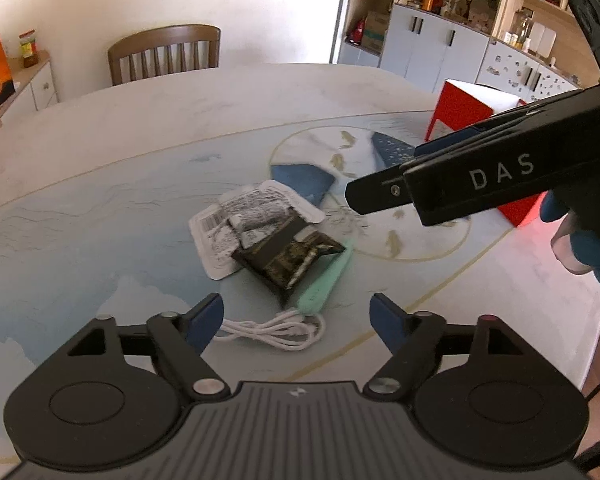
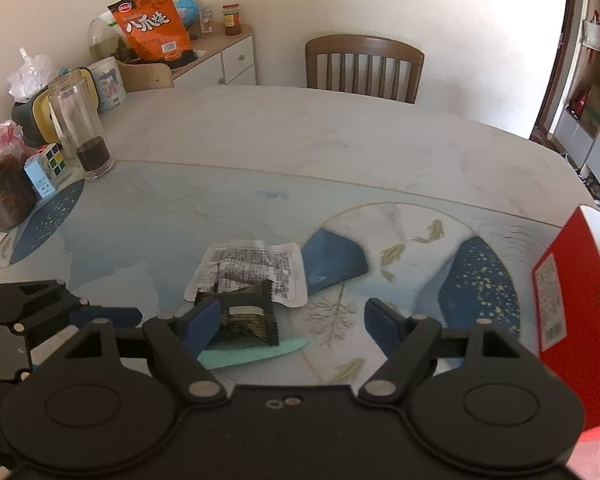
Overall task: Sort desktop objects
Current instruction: 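Grasp the dark snack packet with right tool while left tool grasps white USB cable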
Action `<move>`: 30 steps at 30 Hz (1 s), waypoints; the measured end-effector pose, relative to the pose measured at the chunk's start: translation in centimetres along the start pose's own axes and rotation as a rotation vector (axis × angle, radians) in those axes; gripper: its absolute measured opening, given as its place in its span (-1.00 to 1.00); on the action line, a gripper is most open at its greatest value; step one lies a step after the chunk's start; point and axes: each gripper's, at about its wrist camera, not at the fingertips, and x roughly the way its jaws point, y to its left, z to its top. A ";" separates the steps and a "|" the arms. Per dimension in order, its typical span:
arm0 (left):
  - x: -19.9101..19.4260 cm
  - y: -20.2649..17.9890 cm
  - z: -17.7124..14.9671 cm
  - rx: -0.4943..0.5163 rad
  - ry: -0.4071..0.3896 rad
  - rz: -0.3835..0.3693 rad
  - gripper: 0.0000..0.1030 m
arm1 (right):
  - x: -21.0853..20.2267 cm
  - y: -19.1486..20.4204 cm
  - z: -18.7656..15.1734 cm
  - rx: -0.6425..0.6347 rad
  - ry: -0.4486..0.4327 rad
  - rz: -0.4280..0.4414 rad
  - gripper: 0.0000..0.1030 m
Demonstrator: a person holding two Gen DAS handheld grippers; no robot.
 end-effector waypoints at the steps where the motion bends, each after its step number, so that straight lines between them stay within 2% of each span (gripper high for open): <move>1: 0.1 0.2 -0.1 0.003 -0.002 0.007 0.57 | 0.2 0.2 0.0 0.000 0.003 0.002 0.61; 3: 0.5 0.4 -0.2 0.011 0.003 0.016 0.68 | 0.6 0.5 -0.1 -0.002 0.009 0.010 0.63; 9: 1.7 0.6 -0.9 0.034 0.011 0.058 0.72 | 2.0 1.3 -0.2 -0.014 0.029 0.019 0.65; 14: 2.4 0.3 -1.3 0.059 0.019 0.062 0.73 | 3.3 2.1 -0.2 -0.022 0.044 0.027 0.66; 21: 3.1 0.6 -1.9 0.042 0.029 0.070 0.73 | 5.4 3.5 -0.3 -0.041 0.080 0.020 0.66; 28: 3.4 0.0 -2.7 0.065 0.003 0.108 0.73 | 6.6 4.2 -0.3 -0.077 0.111 0.014 0.60; 30: 3.2 -0.5 -2.9 0.080 -0.009 0.125 0.73 | 6.8 4.3 -0.3 -0.082 0.123 0.010 0.47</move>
